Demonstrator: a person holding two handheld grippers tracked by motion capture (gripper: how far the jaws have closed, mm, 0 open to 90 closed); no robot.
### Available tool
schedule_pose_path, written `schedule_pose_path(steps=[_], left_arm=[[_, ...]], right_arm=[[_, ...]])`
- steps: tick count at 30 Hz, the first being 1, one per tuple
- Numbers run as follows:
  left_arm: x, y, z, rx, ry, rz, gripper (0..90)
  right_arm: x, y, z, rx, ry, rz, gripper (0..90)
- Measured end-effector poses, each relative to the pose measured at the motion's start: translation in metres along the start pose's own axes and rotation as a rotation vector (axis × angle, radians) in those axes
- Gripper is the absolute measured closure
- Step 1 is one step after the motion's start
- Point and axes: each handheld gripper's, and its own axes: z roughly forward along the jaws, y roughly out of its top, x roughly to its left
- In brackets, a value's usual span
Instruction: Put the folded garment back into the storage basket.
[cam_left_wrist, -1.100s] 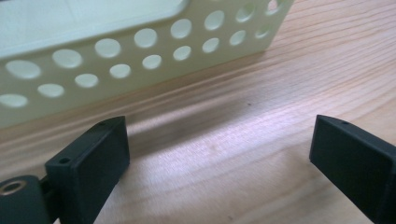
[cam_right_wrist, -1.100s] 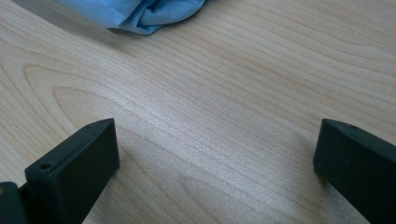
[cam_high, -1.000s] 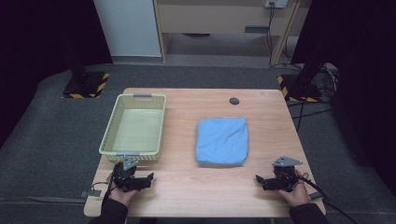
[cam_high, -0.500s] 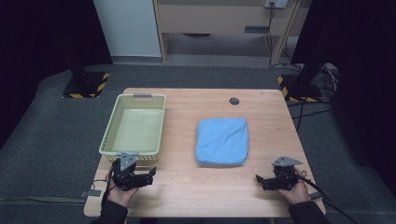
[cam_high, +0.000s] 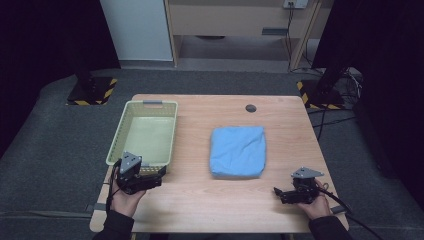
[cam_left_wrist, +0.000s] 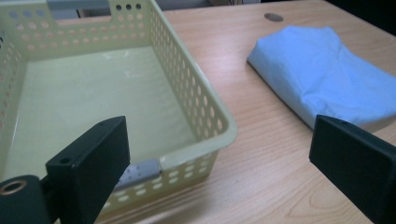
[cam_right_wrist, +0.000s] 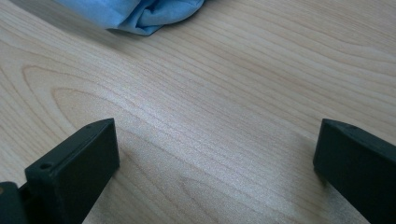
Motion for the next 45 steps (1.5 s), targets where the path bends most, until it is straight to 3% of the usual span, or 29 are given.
schedule_pose_path(steps=[22, 45], left_arm=[[-0.007, 0.044, 0.010, -0.052, -0.031, 0.015, 4.2], [-0.022, 0.066, 0.041, -0.050, -0.085, 0.041, 4.0]], right_arm=[[0.000, 0.001, 0.001, 0.000, -0.006, 0.006, 0.3], [0.000, -0.001, -0.001, -0.001, -0.012, 0.017, 0.5]])
